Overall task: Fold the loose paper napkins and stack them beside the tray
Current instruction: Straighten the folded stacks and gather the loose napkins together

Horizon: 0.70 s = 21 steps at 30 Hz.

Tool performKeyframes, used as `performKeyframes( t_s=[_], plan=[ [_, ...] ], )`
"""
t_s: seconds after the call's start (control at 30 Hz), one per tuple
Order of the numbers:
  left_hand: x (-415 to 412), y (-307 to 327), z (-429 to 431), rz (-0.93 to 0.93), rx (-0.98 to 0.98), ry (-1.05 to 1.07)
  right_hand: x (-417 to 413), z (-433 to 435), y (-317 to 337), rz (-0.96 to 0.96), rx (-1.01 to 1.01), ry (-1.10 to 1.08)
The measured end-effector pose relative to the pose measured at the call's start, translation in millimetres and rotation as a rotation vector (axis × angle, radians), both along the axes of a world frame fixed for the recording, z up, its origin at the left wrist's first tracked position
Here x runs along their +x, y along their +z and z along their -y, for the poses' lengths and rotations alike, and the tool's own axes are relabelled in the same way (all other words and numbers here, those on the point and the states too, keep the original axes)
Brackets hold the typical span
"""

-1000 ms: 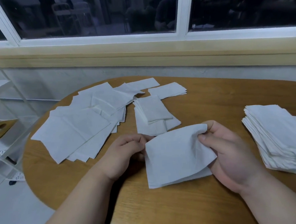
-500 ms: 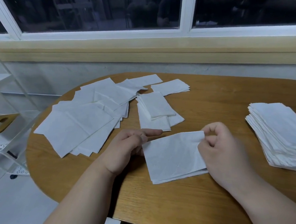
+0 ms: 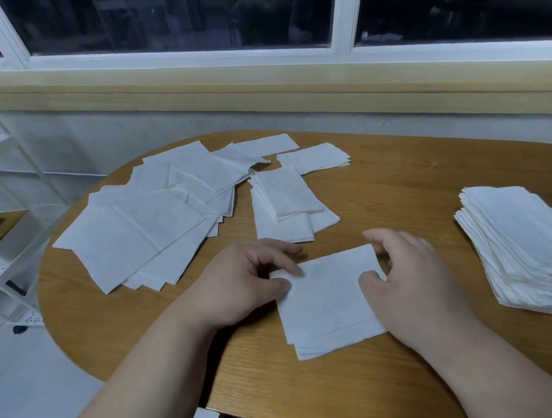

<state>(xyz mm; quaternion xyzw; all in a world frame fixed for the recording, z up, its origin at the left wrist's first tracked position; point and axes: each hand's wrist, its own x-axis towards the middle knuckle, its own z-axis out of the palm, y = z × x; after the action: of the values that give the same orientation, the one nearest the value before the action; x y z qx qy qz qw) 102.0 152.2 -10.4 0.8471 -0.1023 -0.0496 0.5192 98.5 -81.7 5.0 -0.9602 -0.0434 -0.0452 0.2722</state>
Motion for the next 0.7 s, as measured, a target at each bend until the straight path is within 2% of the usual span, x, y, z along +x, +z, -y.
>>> performKeyframes(
  t_s=[0.27,0.37,0.43,0.5,0.63,0.7],
  plan=[
    [-4,-1,4,0.26,-0.019,-0.051,18,5,-3,-0.047,-0.062,0.243],
    [-3,-3,6,0.352,-0.044,-0.002,21,5,-7,-0.018,0.065,0.255],
    [-3,-3,8,0.365,-0.059,0.049,21,6,-6,-0.069,0.241,0.197],
    [-2,-4,9,0.305,-0.132,0.083,19,6,-3,-0.103,0.376,0.153],
    [0,-6,7,0.022,-0.48,-0.01,19,8,2,-0.119,0.515,0.099],
    [0,-6,4,-0.018,-0.488,-0.047,21,9,3,-0.115,0.531,0.091]
  ],
)
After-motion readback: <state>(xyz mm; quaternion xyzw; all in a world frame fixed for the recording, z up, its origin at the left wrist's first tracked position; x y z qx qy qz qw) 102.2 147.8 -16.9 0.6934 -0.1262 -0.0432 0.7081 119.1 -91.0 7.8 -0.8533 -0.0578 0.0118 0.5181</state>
